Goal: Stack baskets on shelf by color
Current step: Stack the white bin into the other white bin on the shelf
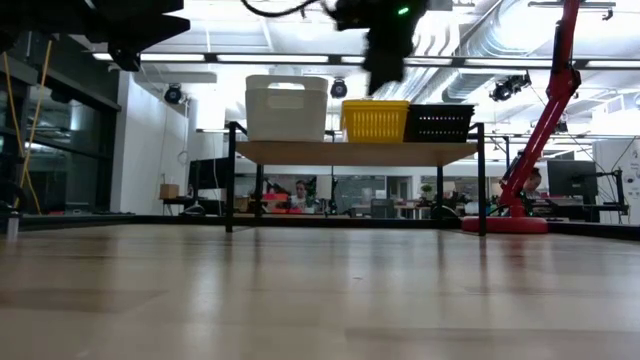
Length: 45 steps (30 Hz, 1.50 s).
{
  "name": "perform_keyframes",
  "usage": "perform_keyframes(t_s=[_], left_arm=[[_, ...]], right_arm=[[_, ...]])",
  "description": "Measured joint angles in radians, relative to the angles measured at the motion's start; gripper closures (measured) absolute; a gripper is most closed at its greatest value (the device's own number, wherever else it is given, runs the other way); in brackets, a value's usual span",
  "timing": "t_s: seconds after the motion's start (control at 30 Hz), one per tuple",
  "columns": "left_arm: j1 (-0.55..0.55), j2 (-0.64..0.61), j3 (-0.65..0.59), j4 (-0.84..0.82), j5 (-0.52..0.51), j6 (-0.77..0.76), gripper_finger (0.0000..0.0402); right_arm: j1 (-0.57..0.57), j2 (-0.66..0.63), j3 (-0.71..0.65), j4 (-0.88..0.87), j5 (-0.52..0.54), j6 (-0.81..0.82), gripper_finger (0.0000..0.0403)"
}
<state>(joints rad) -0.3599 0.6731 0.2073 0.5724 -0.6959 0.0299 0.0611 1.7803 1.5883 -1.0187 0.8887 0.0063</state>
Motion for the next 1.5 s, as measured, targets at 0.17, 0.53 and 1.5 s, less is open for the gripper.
perform_keyframes(t_s=[0.17,0.53,1.5], left_arm=[[-0.002,0.000,0.000,0.000,0.004,-0.021,0.0236],[-0.002,0.000,0.000,0.017,0.038,0.018,0.0236],[-0.002,0.000,0.000,0.028,0.038,0.105,0.0236]], right_arm=[[0.097,-0.077,-0.069,-0.198,0.042,0.290,0.0403],[0.327,-0.596,-0.820,0.478,-0.057,0.509,0.0403],[-0.067,-0.842,-1.237,1.495,-0.720,-0.085,0.0403]])
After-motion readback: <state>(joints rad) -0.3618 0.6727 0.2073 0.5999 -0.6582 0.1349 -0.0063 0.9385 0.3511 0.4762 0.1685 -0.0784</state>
